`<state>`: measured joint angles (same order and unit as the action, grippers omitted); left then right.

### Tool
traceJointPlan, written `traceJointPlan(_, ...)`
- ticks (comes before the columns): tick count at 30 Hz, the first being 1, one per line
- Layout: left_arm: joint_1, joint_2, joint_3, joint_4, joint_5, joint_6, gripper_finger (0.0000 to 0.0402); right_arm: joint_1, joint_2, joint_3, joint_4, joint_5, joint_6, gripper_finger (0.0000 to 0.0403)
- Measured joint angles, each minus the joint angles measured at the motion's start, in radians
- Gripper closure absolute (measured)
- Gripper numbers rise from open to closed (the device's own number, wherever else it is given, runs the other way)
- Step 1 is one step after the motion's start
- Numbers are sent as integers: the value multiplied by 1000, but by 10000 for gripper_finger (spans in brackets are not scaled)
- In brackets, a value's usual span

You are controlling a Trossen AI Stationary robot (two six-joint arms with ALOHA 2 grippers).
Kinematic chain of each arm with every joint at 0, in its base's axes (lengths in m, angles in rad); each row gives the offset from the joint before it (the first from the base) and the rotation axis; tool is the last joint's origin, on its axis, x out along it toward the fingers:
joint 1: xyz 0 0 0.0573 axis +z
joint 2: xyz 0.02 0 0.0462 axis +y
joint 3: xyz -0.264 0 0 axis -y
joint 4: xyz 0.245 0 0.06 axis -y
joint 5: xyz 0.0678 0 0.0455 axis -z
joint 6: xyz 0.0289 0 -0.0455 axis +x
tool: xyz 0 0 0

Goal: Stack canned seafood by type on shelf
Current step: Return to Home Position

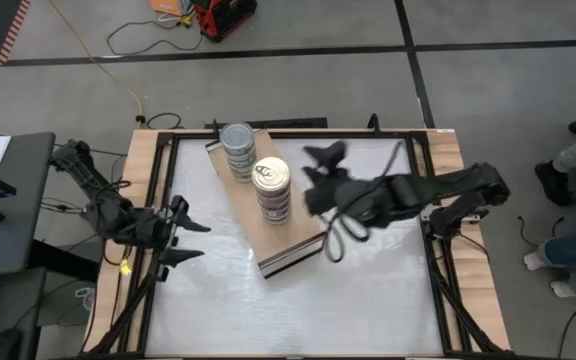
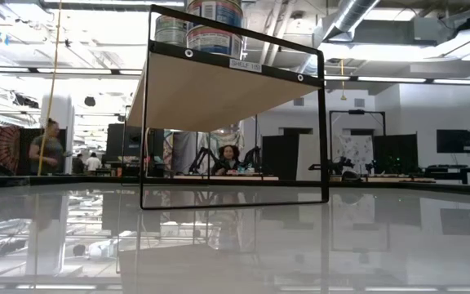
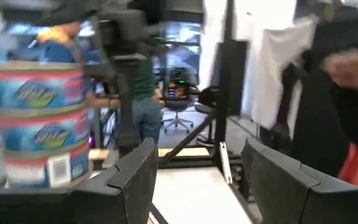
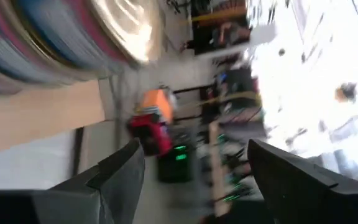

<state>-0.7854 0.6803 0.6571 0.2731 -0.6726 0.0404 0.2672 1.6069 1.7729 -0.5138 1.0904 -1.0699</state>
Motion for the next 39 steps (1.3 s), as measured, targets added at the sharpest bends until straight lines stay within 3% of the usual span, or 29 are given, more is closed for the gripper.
traceJointPlan(6, -26, -15, 0, -32, 135, 216, 178, 37, -114, 3, -378, -73, 594, 86)
traceJointPlan(9, -25, -6, 0, -30, 119, 138, 178, 60, -149, -5, -557, -215, 932, 86)
traceJointPlan(13, -25, -7, 0, -144, 121, 24, 178, 120, -227, -132, -555, -296, 1187, 86)
traceJointPlan(17, -25, -3, -20, -178, 284, 22, 178, 209, -321, -371, -360, -301, 1265, 86)
traceJointPlan(25, -23, -61, -176, -23, 381, 2, 178, 357, -546, -806, 72, -250, 1335, 86)
traceJointPlan(31, -23, -149, -284, 36, 455, -34, 178, 399, -685, -1020, 256, -223, 1334, 86)
traceJointPlan(39, -23, -252, -371, -64, 543, -45, 178, 398, -831, -1263, 471, -203, 1323, 86)
